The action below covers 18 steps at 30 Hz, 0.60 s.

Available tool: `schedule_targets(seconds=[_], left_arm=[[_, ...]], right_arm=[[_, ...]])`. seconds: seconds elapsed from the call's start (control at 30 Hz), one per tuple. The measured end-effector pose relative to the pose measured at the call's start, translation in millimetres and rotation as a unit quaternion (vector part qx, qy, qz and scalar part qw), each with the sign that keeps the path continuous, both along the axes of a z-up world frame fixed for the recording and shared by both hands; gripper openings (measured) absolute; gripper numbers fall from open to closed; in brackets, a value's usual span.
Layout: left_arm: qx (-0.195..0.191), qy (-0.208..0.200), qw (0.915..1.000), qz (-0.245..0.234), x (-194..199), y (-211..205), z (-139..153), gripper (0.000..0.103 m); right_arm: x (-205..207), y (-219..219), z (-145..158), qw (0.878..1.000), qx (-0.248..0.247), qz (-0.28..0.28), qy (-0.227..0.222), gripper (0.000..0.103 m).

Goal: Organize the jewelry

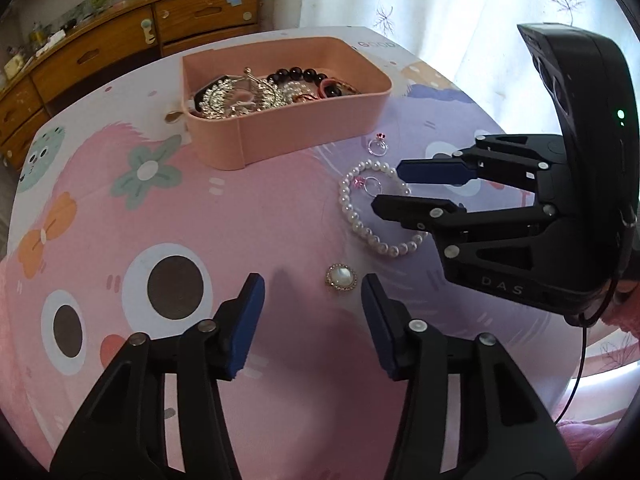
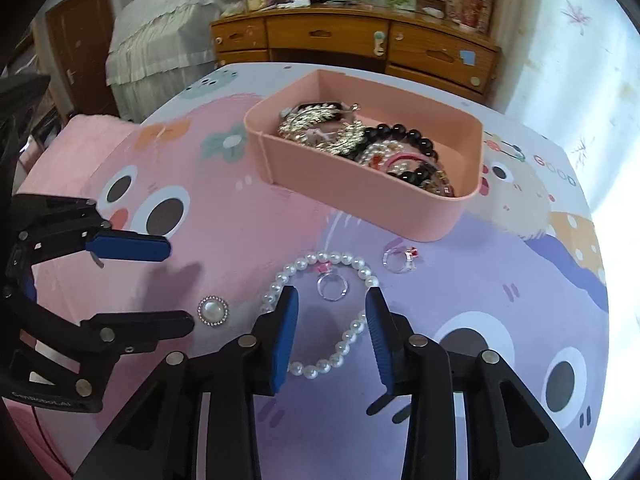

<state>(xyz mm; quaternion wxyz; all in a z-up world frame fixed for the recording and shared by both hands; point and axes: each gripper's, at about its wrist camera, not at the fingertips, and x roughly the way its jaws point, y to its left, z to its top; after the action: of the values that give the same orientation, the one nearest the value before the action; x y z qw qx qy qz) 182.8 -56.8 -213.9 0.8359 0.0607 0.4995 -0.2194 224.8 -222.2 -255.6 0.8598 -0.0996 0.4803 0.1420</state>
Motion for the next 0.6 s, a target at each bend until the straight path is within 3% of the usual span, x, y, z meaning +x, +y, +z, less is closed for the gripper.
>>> schedule_targets(seconds=[0.37, 0.53, 0.6], left_arm=[[0.008, -0.007, 0.9995, -0.03, 4.9, -22.6, -11.5, 0.031], [0.016, -0.028, 0.9992, -0.024, 5.8, -23.8, -12.2, 0.017], [0.016, -0.032, 0.9991, -0.023, 5.9, -23.4, -12.8, 0.016]], right_arm=[[11.8, 5.9, -14.4, 1.0, 0.006, 0.003, -0.015, 0.033], [14.0, -1.0, -15.3, 1.0, 0.009, -0.013, -0.018, 0.019], [16.6, -4.4, -14.2, 1.0, 0.016, -0.023, -0.012, 0.016]])
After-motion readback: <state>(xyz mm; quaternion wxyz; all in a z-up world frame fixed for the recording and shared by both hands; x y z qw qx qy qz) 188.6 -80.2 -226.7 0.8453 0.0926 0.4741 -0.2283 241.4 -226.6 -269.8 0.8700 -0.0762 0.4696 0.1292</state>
